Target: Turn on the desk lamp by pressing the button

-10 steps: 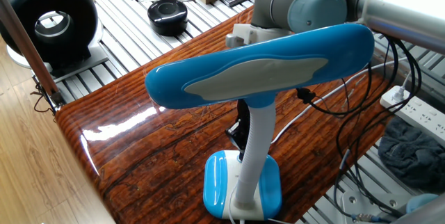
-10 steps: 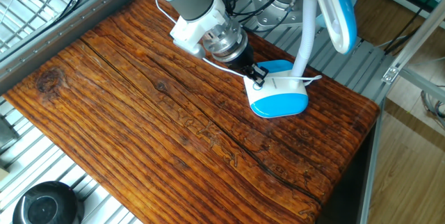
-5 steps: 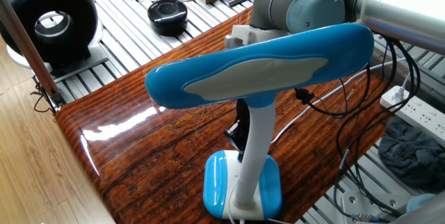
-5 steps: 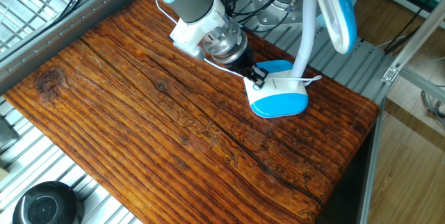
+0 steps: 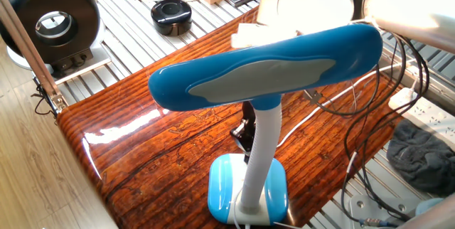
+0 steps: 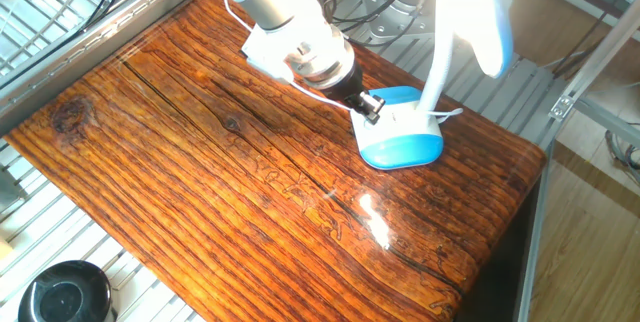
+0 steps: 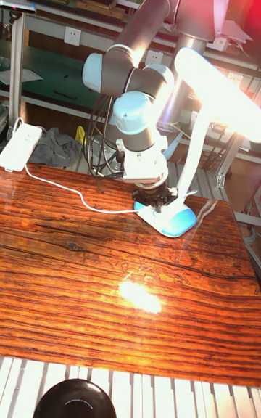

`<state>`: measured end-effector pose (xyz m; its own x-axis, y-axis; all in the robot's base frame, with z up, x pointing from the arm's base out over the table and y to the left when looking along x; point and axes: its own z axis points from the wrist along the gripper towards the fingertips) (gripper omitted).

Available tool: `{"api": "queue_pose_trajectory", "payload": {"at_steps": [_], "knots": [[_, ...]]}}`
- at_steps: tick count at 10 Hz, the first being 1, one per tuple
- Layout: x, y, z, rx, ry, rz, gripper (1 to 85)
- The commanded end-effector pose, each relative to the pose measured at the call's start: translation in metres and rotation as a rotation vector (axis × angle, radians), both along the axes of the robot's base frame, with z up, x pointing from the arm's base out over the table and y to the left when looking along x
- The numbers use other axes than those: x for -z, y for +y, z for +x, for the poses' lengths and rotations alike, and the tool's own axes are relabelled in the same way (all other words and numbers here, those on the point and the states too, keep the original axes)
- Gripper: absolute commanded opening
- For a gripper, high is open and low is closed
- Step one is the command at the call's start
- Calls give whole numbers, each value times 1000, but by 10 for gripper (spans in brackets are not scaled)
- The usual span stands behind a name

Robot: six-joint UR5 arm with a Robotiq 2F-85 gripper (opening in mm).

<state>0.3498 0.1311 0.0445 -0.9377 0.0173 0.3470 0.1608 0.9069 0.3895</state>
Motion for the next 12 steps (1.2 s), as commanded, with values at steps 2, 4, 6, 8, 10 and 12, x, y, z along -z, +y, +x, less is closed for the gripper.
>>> {"api": "queue_pose_trajectory", "payload": {"at_steps": [2, 4, 6, 8, 10, 12], "knots": [[-19, -29, 23, -21, -52, -72, 10], [-9, -51, 44, -22, -136, -151, 10], [2, -100, 51, -121, -192, -328, 10], [3, -101, 57, -122, -216, -320, 10], [1, -95, 61, -127, -237, -286, 10], [3, -92, 63, -132, -237, -275, 10]]}}
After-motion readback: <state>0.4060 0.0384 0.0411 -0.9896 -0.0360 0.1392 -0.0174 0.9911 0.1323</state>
